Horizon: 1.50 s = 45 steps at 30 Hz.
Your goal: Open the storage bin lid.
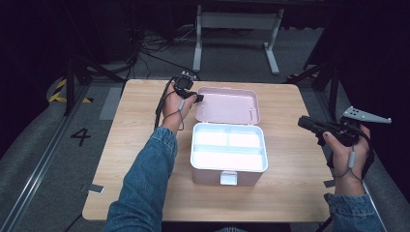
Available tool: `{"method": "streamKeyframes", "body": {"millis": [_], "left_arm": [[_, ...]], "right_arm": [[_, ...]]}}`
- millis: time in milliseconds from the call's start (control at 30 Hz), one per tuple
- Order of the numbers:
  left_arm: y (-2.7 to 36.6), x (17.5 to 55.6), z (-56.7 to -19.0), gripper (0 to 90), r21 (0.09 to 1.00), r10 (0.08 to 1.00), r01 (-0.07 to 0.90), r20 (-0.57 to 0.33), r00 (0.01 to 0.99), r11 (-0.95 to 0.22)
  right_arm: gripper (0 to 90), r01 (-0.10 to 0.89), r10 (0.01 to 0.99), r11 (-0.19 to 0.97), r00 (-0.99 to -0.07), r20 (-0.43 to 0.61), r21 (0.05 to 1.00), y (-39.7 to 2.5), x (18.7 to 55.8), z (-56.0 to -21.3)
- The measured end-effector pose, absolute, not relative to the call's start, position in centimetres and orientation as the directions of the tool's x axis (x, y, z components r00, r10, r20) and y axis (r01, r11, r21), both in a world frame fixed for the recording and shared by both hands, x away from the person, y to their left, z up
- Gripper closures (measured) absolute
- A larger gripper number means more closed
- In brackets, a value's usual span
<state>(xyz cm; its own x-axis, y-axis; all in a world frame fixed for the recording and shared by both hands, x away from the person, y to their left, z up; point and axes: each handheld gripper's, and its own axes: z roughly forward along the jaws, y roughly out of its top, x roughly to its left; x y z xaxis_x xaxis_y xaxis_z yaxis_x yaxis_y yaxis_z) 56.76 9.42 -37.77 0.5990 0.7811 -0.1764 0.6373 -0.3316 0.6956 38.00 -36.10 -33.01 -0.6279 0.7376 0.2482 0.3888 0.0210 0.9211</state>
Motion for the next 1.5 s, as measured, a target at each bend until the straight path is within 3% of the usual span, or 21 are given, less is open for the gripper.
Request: {"method": "streamKeyframes", "body": {"millis": [833,933,1200,1500], "left_arm": [[9.5,56.7,-39.3,60.0,0.685,0.775,0.640,-0.175,0.608,-0.347],[9.7,56.5,-39.1,55.6,0.698,0.771,0.634,-0.187,0.609,-0.332],[10.2,55.2,-37.0,48.3,0.756,0.754,0.575,-0.170,0.634,-0.313],[10.8,50.5,-32.8,43.4,0.831,0.697,0.472,-0.151,0.701,-0.294]], "right_arm": [[76.1,0.399,0.731,0.035,-0.635,0.249,0.916,-35.6,38.2,-33.3],[75.7,0.406,0.729,0.033,-0.635,0.256,0.913,-35.7,38.1,-33.2],[74.7,0.410,0.731,0.038,-0.633,0.254,0.911,-35.7,38.1,-33.3],[73.7,0.416,0.726,0.036,-0.636,0.263,0.908,-35.8,38.5,-33.3]]}}
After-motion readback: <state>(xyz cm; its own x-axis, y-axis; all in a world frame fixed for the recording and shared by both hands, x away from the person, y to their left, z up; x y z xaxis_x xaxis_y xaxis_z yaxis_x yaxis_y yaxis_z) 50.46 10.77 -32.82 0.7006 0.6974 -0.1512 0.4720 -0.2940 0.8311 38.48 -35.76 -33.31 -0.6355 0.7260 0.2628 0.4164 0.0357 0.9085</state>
